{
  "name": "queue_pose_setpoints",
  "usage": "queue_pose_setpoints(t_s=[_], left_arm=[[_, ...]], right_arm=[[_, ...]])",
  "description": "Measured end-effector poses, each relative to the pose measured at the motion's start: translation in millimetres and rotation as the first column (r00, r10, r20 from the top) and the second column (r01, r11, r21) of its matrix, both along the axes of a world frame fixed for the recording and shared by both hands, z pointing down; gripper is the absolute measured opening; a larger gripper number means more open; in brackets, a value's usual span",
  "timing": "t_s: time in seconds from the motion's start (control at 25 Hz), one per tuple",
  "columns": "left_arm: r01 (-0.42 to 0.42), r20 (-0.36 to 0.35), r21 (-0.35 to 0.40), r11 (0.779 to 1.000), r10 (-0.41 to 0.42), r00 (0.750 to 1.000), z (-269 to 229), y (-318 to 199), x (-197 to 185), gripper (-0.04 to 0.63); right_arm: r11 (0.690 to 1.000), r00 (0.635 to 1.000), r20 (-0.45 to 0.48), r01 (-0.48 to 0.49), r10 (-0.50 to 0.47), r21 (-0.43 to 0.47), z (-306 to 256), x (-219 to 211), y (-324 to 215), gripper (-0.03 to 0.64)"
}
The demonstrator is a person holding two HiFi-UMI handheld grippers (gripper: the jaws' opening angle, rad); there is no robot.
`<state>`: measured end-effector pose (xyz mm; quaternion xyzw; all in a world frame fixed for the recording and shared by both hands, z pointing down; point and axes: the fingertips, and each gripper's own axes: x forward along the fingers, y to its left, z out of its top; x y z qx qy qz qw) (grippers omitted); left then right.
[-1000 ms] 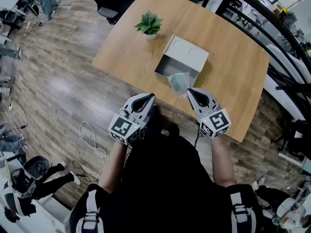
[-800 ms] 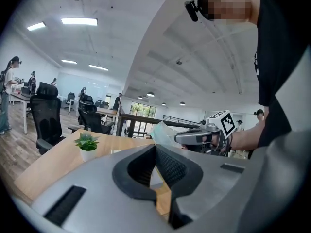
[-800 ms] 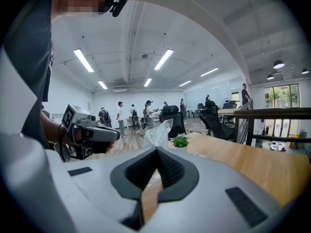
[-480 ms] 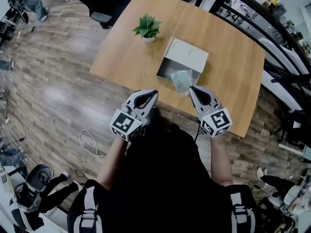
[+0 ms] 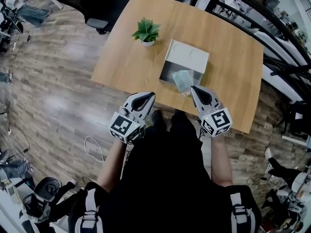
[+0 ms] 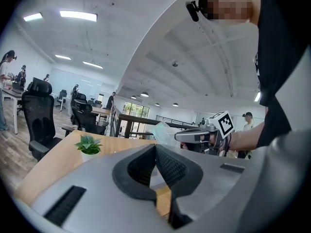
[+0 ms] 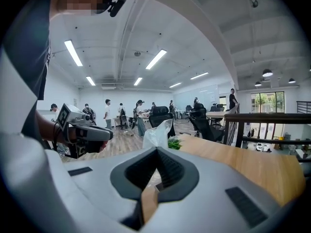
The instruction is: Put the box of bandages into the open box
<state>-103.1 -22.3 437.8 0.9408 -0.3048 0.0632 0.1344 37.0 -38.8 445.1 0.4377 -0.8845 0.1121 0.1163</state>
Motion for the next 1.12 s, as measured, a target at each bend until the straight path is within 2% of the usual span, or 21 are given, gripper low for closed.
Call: queue_pose_setpoints(t_s=[0.2, 0.56, 0.84, 1.12], left_arm=[[-0.012, 0.000, 0.008, 1.000, 0.012, 1.000, 1.6, -11.3, 3.3, 0.023], [0.052, 0.014, 0.014, 0.999, -0.052, 0.999, 4.0, -40.3, -3.7, 0.023], [0.049, 0.018, 0.002, 0.999, -0.049, 0.999, 5.6, -58.2, 10.6, 0.023], [0.045, 0.024, -0.019, 0.999, -0.045, 0.999, 11.2, -74.1, 19.7, 0.023]], right_arm=[[1.000, 1.000, -0.009, -0.023, 0.023, -0.005, 5.9, 9.2, -9.4, 0.023], [1.000, 1.000, -0.027, 0.006, -0.007, -0.011, 18.1, 16.7, -38.4, 0.023], [0.999, 0.999, -0.031, 0.037, -0.037, -0.022, 21.0, 18.9, -61.8, 0.023], [0.995, 0.995, -0.070, 0.060, -0.065, -0.077, 50.4, 21.8, -75.6, 0.023]])
